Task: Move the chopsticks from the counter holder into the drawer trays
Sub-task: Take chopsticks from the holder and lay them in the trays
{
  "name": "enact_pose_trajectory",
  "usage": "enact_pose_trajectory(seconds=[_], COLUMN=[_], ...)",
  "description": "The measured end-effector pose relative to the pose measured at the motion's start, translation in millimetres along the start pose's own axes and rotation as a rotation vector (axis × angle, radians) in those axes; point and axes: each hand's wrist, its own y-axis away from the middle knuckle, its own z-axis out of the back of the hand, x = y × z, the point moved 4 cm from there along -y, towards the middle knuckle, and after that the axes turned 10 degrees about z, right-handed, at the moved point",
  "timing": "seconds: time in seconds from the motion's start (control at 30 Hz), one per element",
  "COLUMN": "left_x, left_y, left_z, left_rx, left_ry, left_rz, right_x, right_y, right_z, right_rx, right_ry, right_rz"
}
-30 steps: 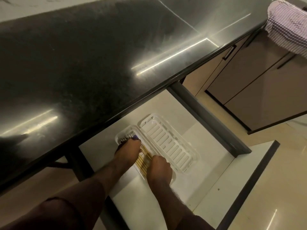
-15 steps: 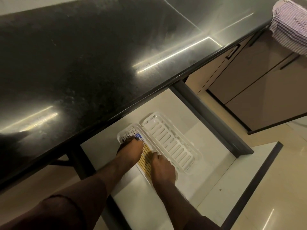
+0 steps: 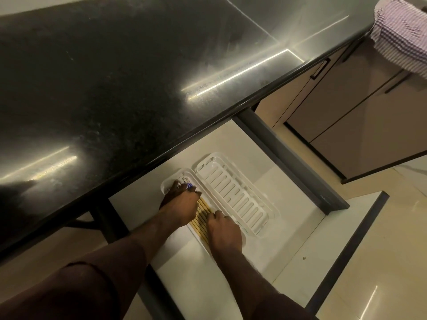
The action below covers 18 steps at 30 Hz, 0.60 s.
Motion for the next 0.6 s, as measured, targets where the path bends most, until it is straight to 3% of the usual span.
enact_pose_trajectory(seconds=[0.1,0.23,0.6], left_x=[0,1,5], left_y=[0,2,60], left_z=[4,11,59], left_rx=[0.026,0.057,-0.211], left_ry=[-0.124,-0.026,0.571], left_rz=[-0.006,0.042,-0.021], right_x=[0,0,-2], right_y=[1,6,48], right_z=[-1,5,90], right_rx=[0.0,-0.067,-0.334], right_ry=[-0.019,-0.087,-0.292], right_rz=[-0.01,-0.057,-0.099])
